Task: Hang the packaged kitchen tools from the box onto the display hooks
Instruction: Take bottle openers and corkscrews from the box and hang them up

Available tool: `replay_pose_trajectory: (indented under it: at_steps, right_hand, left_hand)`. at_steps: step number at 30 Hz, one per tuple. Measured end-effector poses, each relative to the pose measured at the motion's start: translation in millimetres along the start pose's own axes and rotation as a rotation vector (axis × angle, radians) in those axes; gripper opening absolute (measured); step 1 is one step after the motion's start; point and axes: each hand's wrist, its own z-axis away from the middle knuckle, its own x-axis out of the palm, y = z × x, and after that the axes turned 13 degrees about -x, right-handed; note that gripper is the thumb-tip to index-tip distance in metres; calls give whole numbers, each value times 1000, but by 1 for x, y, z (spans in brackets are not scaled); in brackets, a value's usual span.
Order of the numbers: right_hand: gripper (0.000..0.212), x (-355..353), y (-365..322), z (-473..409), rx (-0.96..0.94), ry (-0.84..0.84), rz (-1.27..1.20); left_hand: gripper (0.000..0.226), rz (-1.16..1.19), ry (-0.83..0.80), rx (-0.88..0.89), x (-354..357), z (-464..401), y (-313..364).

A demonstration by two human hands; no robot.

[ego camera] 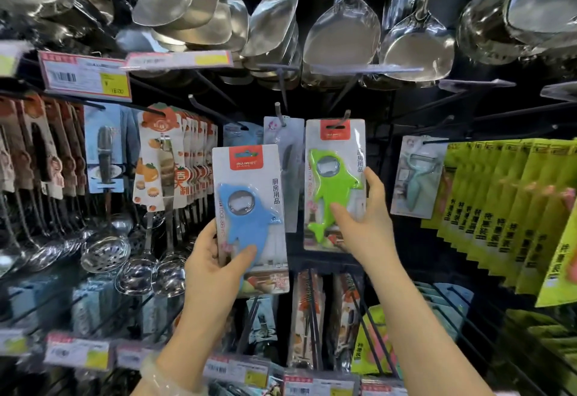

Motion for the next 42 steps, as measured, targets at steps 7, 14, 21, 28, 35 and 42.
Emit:
replay_pose_trajectory:
  at_steps: [7,14,21,28,35,42]
  right_hand:
    - [78,29,54,-30,-33,9,67]
    - [67,36,35,1,63,-108,23]
    - [70,46,-5,66,-33,-95,-363]
    - [68,21,-15,60,-167,94,-355]
    - [64,-7,-27,42,-197,126,-304]
    - [65,-20,-40,46,-151,60,-200]
  left_hand:
    - [49,-22,-12,23,-1,-4,-2]
    - [51,-23,-39,37,5,-6,-8]
    - [51,-67,-144,102,23,1,-11]
    - [53,-135,-271,255,51,10,10]
    - [57,-141,-316,279,74,10,33]
    - [56,-128,-326,238,74,21,40]
